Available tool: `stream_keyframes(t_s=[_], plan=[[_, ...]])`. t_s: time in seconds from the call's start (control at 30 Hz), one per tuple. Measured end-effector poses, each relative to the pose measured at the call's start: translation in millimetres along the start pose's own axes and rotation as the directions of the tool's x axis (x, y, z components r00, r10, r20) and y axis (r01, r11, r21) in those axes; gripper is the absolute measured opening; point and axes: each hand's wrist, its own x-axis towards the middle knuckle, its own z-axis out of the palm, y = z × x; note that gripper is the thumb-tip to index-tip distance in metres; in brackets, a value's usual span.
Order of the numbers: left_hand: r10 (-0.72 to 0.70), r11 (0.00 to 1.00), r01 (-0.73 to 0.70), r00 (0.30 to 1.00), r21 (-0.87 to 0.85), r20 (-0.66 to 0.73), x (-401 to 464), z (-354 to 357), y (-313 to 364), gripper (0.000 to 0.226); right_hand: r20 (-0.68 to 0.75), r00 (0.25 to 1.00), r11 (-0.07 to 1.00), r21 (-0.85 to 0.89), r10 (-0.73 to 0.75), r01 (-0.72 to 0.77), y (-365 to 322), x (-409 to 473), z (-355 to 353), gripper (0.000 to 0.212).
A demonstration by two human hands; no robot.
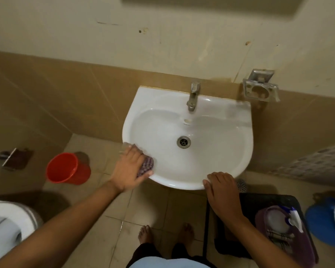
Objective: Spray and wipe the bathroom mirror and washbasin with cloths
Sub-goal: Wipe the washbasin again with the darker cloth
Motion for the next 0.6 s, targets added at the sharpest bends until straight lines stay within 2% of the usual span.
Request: stream_keyframes(t_s=[0.13,0.27,0.37,0.47,0.6], plan=[[0.042,0.999,-0.042,0.999,-0.011,0.009,-16.6,21.1,47.3,0.067,-0.014,1.000,1.000,-0.014,-0.006,0.005,0.7,1.2,1.5,0.039],[0.094,0.995,-0.092,0.994,-0.029,0.058,-4.8,12.6,16.2,0.065,-0.017,1.000,1.000,-0.022,-0.010,0.010,-0.1,1.7,0.3,0.041],[-0.043,0.998,0.044,0.998,-0.039,0.043,14.4,-2.0,-28.6,0.073,0.004,1.000,1.000,-0.017,0.006,-0.006,-2.1,2.2,-1.3,0.042],[-0.203,0.971,0.214,0.973,-0.106,0.109,38.7,-10.0,-71.9,0.083,0.010,1.000,0.999,-0.033,0.022,-0.022,-5.1,2.4,-0.4,0.043],[-0.265,0.956,0.283,0.946,-0.077,0.188,77.4,-13.2,-98.2,0.099,-0.019,0.998,0.996,-0.059,0.059,-0.061,-8.0,0.7,4.1,0.052]])
